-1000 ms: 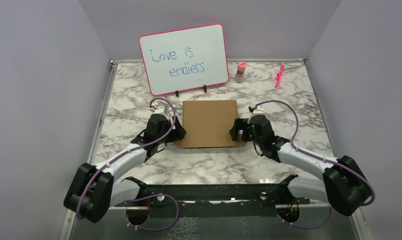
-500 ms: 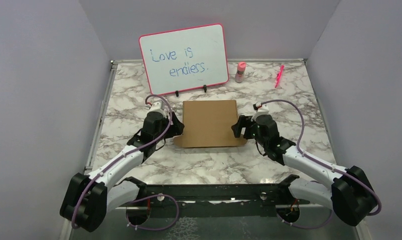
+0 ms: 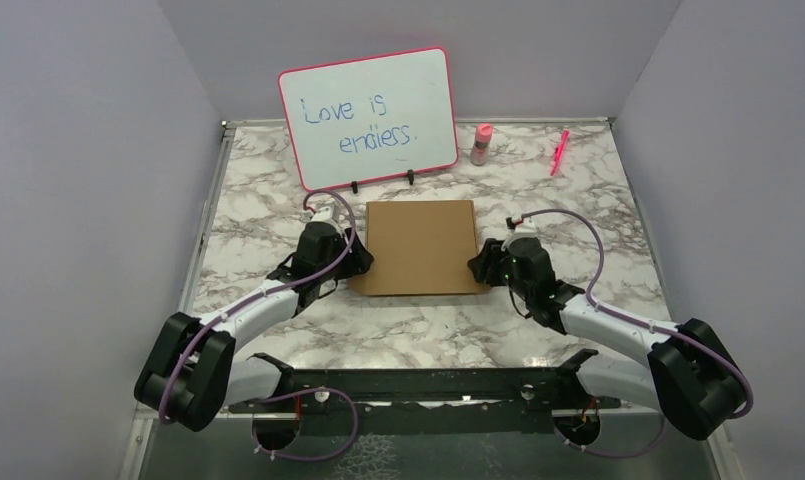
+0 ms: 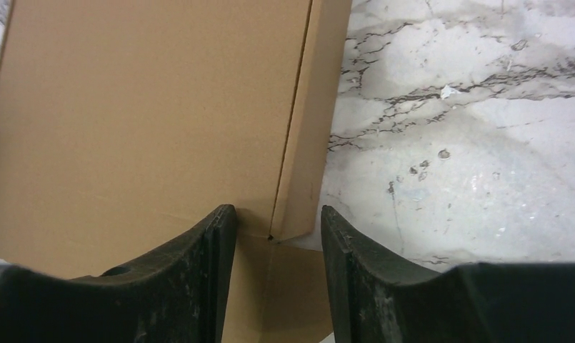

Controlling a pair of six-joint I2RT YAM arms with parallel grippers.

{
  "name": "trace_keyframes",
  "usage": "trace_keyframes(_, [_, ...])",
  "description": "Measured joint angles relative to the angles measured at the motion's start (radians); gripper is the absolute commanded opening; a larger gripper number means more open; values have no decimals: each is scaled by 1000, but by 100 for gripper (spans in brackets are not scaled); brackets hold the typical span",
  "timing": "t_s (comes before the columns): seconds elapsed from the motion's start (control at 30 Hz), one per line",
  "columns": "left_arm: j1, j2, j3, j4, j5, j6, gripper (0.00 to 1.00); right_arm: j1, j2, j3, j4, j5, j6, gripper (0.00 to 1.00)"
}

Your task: Fold the paper box

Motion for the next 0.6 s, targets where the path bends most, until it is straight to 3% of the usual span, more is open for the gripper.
trace_keyframes(0.23, [0, 14, -24, 67, 15, -9, 55, -2, 10, -28, 71, -18, 43, 40])
trace_keyframes(0.43, [0, 15, -55, 132, 24, -32, 46, -4, 20, -31, 93, -32, 52, 39])
trace_keyframes(0.6, [0, 16, -76, 179, 32, -51, 46, -6, 21, -30, 95, -44, 50, 39])
